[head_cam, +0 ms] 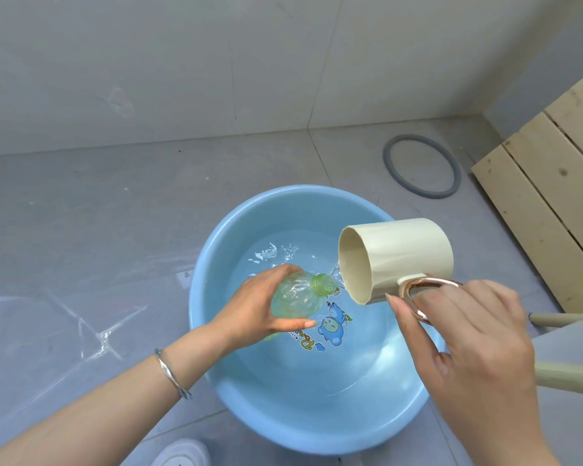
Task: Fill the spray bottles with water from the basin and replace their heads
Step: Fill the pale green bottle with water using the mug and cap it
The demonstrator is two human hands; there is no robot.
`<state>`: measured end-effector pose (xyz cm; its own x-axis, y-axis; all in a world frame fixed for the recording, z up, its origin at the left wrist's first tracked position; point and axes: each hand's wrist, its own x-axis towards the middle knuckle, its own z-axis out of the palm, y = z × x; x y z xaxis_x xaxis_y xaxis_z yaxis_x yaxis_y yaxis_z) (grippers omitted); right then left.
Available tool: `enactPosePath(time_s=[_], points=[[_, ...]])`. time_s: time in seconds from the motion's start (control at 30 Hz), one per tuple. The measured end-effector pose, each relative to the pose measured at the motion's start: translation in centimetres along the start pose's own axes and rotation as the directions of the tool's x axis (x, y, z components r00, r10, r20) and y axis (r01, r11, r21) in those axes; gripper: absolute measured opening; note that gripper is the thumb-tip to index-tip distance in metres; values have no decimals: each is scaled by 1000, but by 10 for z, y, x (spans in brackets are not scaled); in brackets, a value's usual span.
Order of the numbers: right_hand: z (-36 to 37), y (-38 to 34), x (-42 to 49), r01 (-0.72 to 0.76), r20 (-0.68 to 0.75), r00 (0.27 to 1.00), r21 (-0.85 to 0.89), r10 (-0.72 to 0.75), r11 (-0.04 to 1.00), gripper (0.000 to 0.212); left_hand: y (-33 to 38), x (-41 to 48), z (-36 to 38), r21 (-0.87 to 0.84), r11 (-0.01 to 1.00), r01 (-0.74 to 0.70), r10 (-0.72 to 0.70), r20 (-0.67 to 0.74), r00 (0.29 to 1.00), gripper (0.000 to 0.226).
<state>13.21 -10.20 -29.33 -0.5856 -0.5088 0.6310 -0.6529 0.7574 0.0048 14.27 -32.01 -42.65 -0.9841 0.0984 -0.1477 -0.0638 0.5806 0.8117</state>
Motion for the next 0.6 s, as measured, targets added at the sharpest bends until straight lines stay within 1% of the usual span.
enactPosePath(time_s=[0.13,0.3,0.43,0.6], points=[[0,-3,1,57,-15,998,-41,-58,998,31,2,-1,-1,-31,999,-8,7,-15,1000,83],[0,-4,1,94,-21,995,-71,-96,993,36,1,-1,0,-50,999,-4,4,-16,1000,82],[0,-5,1,137,-25,990,-112,-141,984,35,1,-1,0,-54,999,-2,1,-19,1000,86],[3,-7,-2,162,-24,986,-146,-167,976,33,3,-1,0,-84,996,6,-9,-32,999,81]])
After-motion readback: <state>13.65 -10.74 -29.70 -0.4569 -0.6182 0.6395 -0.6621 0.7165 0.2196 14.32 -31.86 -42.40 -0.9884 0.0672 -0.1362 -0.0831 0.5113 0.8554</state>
